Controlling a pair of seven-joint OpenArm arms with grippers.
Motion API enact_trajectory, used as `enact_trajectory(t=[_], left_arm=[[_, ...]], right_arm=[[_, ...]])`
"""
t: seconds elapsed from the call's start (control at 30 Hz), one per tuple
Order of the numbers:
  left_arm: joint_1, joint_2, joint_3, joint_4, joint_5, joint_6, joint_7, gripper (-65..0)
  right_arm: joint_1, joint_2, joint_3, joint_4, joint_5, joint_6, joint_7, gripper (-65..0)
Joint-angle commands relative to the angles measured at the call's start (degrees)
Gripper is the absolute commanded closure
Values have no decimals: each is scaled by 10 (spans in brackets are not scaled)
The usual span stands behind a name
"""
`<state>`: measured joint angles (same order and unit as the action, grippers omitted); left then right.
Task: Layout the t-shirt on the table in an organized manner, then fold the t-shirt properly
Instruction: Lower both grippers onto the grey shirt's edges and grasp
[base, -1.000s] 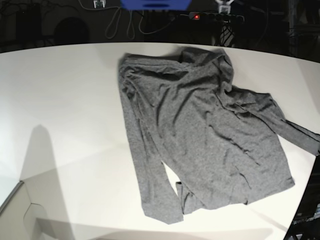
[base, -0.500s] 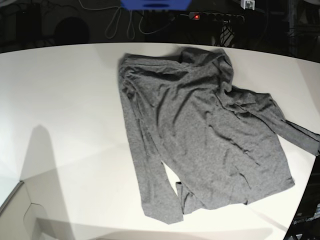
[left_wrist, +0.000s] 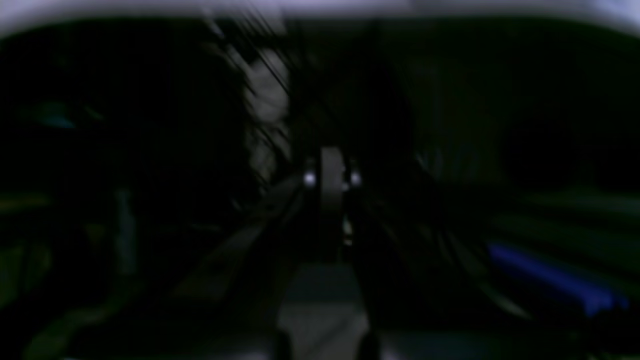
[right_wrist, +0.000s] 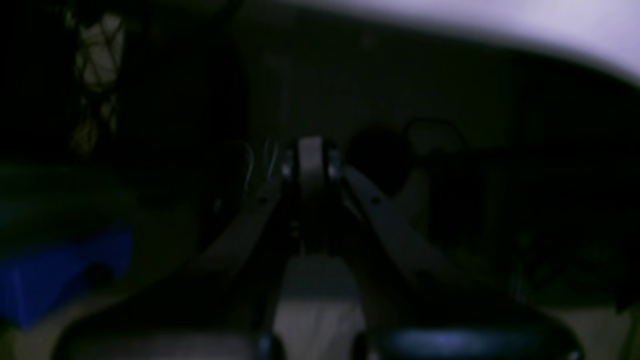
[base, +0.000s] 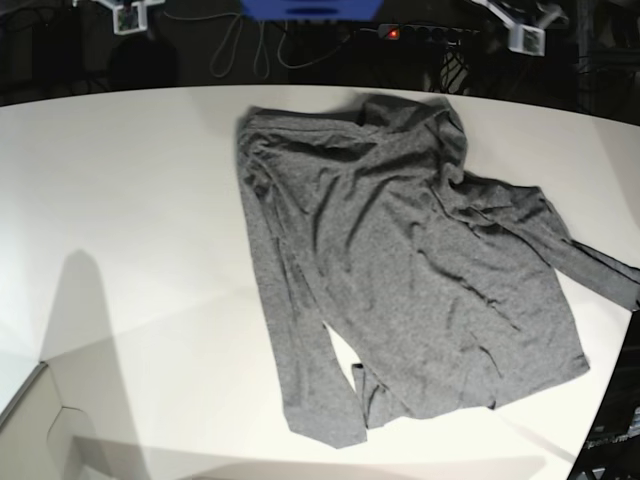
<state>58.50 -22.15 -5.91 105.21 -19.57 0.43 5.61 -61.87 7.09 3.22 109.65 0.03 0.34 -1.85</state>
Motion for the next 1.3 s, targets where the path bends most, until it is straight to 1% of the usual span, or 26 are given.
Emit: enact_trajectory(t=[0.0, 0.1, 0.3, 0.4, 0.47, 0.5, 0.53, 0.6, 0.63, 0.73, 0.83, 0.9, 1.0, 1.07, 1.27], left_arm=[[10, -2, -3, 16, 0, -2, -10, -1], [6, -2, -7, 44, 0, -2, -10, -3], [-6, -2, -7, 73, 0, -2, -10, -4], [-22, -2, -7, 76, 0, -2, -10, -5], [-33, -1, -7, 76, 0, -2, -10, -11], [-40, -1, -7, 75, 0, -2, -10, -28], [-47, -1, -7, 75, 0, -2, -9, -60], [-57, -1, -7, 77, 0, -2, -9, -152], [-61, -1, -7, 79, 0, -1, -9, -198], [-76, 11, -7, 78, 0, -1, -9, -290], [-89, 28, -20, 75, 0, -1, -9, -344], [-90, 41, -30, 75, 0, -1, -9, -349], [-91, 46, -41, 75, 0, -2, -9, -349], [-93, 46, -42, 75, 0, -2, -9, -349], [-104, 45, -42, 74, 1, -2, -9, -349]], right_arm=[[-7, 2, -3, 22, 3, -1, 13, 0], [12, -1, -11, 61, 3, -1, 13, 0], [57, -1, -62, 67, 3, -1, 13, 0], [74, -1, -84, 67, 3, -1, 13, -57], [90, 0, -99, 67, 2, -1, 5, -125], [99, 1, -107, 67, 2, -1, -8, -163], [113, 1, -117, 67, 2, -1, -26, -199], [143, 1, -140, 66, 2, -1, -62, -263], [158, 1, -151, 65, 2, -1, -80, -286], [196, 1, -174, 64, 2, -1, -134, -327], [235, 1, -200, 63, 2, 0, -182, -333], [260, 1, -209, 60, 2, 0, -217, -333], [289, -1, -209, 36, 2, 0, -254, -333], [302, -1, -208, 14, 2, 0, -262, -333], [319, -1, -202, -42, 2, -1, -260, -333]])
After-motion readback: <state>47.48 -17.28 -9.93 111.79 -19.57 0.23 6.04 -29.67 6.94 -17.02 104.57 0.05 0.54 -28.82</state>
